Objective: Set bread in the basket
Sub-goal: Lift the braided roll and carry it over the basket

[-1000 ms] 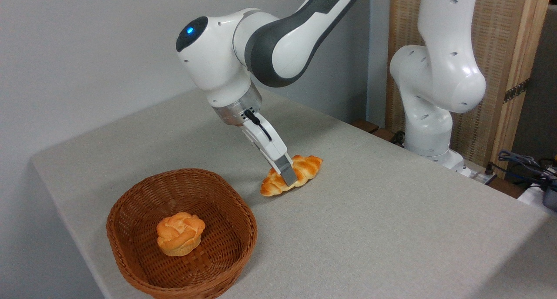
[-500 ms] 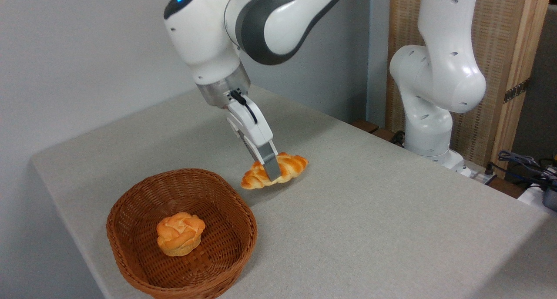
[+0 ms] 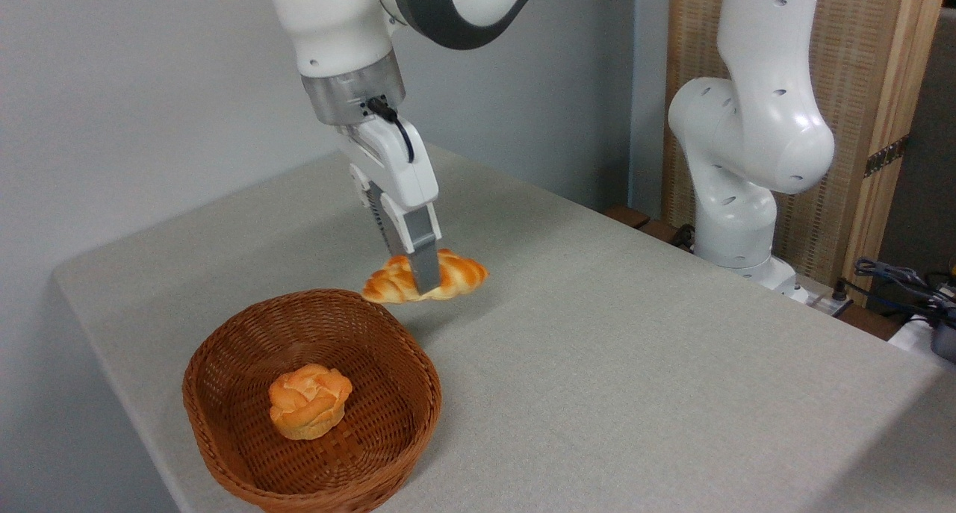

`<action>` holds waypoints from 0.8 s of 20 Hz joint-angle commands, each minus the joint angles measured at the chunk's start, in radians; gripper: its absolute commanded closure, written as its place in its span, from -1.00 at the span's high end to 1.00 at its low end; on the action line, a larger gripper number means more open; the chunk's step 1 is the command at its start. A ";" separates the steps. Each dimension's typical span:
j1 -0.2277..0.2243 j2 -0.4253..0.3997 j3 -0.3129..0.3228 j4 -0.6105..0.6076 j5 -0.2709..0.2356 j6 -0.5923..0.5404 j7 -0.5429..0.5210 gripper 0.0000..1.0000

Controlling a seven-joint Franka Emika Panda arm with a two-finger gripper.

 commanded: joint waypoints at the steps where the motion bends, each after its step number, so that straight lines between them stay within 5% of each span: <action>1: -0.004 0.006 0.013 0.020 0.004 0.064 0.005 0.27; 7: -0.004 0.006 0.033 0.020 -0.013 0.136 0.003 0.33; 16: -0.004 0.006 0.089 0.046 -0.146 0.178 0.000 0.31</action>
